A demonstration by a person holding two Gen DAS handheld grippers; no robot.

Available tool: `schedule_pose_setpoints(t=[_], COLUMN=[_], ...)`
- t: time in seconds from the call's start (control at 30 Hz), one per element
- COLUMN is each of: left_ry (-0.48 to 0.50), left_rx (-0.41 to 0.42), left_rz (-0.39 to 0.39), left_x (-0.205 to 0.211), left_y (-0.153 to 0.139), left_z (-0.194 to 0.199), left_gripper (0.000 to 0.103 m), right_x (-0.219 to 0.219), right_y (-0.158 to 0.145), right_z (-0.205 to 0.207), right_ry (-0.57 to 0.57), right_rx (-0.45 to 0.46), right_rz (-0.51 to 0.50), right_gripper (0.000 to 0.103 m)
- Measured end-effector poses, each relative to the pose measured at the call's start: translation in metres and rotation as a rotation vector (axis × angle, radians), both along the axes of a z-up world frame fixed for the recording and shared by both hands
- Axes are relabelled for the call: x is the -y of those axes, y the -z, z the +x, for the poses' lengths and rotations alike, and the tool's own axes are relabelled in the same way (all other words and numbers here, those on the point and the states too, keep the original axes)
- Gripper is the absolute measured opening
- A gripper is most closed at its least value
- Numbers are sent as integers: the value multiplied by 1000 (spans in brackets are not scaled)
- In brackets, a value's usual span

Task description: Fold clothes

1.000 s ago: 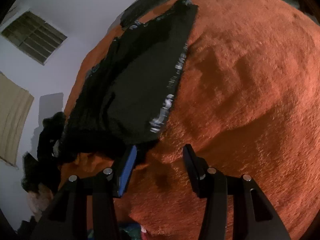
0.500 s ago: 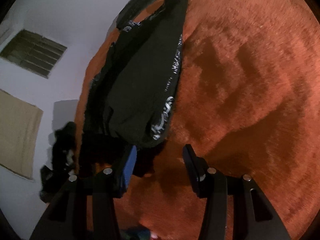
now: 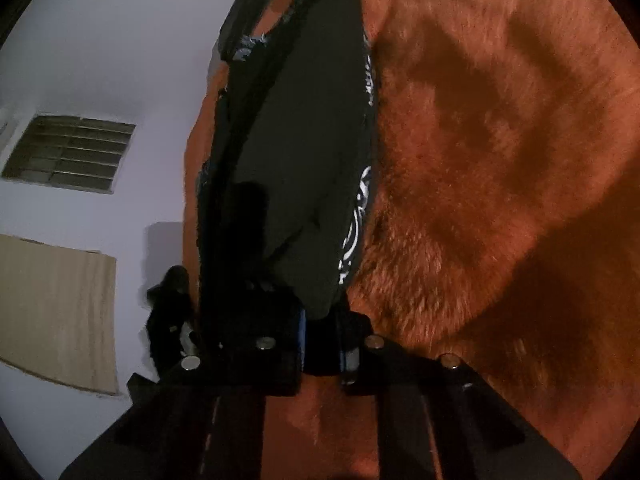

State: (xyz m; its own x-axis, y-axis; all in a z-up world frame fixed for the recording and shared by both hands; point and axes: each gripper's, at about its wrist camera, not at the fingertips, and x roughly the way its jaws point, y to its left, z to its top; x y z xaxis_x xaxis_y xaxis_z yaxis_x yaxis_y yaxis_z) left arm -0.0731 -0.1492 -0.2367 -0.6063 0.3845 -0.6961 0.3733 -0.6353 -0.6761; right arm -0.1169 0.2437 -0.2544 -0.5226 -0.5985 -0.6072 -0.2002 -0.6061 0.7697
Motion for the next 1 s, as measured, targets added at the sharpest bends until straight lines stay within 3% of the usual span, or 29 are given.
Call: schedule_pose_setpoints(t=[0.1, 0.2, 0.27, 0.33, 0.47, 0.6, 0.67, 0.77, 0.8, 0.83, 0.87, 1.0], left_ry=[29, 40, 39, 31, -14, -37, 1, 10, 11, 12, 12, -10], left_rx=[74, 103, 106, 108, 132, 124, 83, 52, 44, 36, 27, -52], left_rz=[-37, -57, -51, -37, 77, 179, 291, 245, 218, 191, 164, 91], left_x=[-4, -8, -6, -2, 13, 20, 15, 12, 11, 10, 9, 11], left_y=[15, 26, 25, 24, 35, 44, 47, 37, 33, 29, 25, -9], left_z=[-9, -12, -14, -16, -16, -15, -19, -20, -19, -19, -19, -8], left_gripper=[10, 11, 11, 19, 30, 41, 43, 41, 32, 9, 10, 9], right_x=[10, 1, -2, -3, -11, -9, -7, -2, -3, -4, -6, -6], right_y=[-10, 28, 32, 27, 25, 26, 26, 30, 31, 32, 28, -2], right_z=[2, 1, 1, 2, 10, 12, 9, 2, 2, 3, 4, 13], right_ry=[-40, -27, -27, -37, -27, -38, -51, -72, -57, -38, -16, 23], right_rx=[53, 170, 159, 150, 150, 147, 140, 137, 134, 131, 117, 49], right_rz=[222, 163, 124, 119, 69, 26, 14, -84, -101, -114, -82, 25], right_gripper=[11, 12, 12, 16, 37, 47, 47, 47, 43, 31, 7, 7])
